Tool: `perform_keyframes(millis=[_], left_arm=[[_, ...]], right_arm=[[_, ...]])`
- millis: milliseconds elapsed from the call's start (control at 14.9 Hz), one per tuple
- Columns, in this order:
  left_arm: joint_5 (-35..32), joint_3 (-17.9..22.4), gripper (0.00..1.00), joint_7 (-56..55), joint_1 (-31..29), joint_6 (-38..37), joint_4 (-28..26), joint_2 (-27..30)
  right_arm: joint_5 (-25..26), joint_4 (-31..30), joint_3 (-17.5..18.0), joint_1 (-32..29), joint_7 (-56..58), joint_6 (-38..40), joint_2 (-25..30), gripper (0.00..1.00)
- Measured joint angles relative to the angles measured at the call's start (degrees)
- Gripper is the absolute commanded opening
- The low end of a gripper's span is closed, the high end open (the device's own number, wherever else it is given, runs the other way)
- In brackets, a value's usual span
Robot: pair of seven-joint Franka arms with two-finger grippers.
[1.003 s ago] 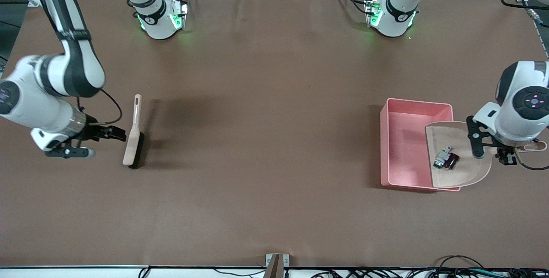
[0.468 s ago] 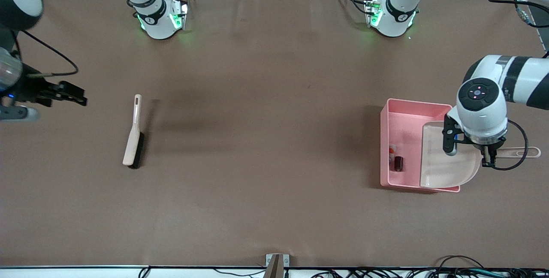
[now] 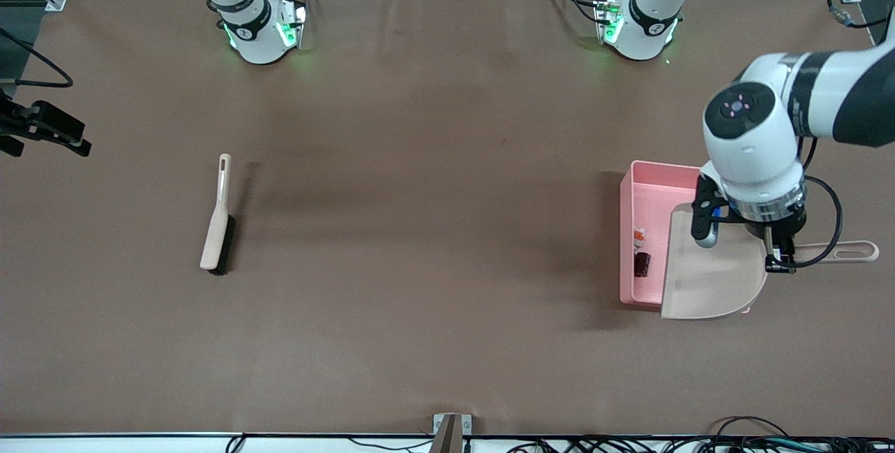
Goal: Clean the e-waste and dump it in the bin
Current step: 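Lower the dustpan onto the table beside the bin with the left gripper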
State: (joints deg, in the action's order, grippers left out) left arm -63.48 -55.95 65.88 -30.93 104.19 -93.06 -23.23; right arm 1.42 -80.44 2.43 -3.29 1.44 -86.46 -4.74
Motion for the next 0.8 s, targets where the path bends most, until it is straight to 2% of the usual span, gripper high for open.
perform_keyframes(millis=[134,334,535,803], left_arm=[[3.9,0.0,0.0,-5.5,4.4,-3.9,1.8,-0.4],[7.5,0.1,0.0,-13.6,9.9,-4.8,1.9,-2.9],[11.5,0.2,0.0,-21.9,15.2,-4.8,3.0,-7.6],[12.3,0.6,0.0,-32.6,22.2,-4.8,4.5,-14.9]], right_arm=[[0.1,0.1,0.1,0.3,-0.1,-0.9,-0.1,1.0],[0.1,0.4,-0.2,0.2,-0.1,-3.2,-0.1,1.0],[0.1,0.0,-0.3,0.0,-0.1,-3.0,-0.2,1.0],[0.0,-0.2,-1.7,1.0,-0.1,-2.9,-0.2,1.0]])
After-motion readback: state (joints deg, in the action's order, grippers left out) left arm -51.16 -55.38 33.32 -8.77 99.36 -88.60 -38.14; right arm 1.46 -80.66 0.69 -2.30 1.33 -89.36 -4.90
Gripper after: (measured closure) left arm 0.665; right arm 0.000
